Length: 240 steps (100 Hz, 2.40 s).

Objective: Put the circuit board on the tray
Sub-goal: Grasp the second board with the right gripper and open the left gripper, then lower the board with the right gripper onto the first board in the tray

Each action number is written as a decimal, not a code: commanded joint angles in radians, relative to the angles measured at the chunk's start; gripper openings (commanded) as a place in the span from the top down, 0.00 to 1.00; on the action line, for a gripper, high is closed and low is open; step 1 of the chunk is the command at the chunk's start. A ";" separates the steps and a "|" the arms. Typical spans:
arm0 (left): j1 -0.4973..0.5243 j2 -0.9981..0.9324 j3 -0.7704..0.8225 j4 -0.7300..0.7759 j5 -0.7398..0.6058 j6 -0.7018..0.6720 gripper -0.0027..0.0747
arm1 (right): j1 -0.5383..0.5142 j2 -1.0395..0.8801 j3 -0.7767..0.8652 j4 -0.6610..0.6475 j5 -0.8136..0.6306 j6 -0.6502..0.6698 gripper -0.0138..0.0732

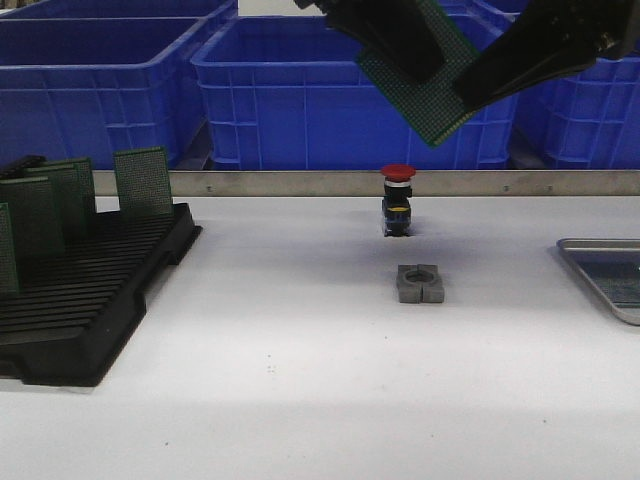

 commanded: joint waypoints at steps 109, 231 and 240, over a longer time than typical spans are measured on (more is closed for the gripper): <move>-0.006 -0.054 -0.023 -0.064 0.031 -0.010 0.20 | -0.403 -0.047 -0.029 -0.107 -0.022 0.638 0.92; -0.006 -0.054 -0.023 -0.064 0.029 -0.010 0.20 | -0.433 0.286 -0.029 -0.155 -0.112 0.736 0.45; -0.006 -0.054 -0.023 -0.064 0.029 -0.010 0.20 | -0.433 0.286 -0.029 -0.155 -0.113 0.736 0.33</move>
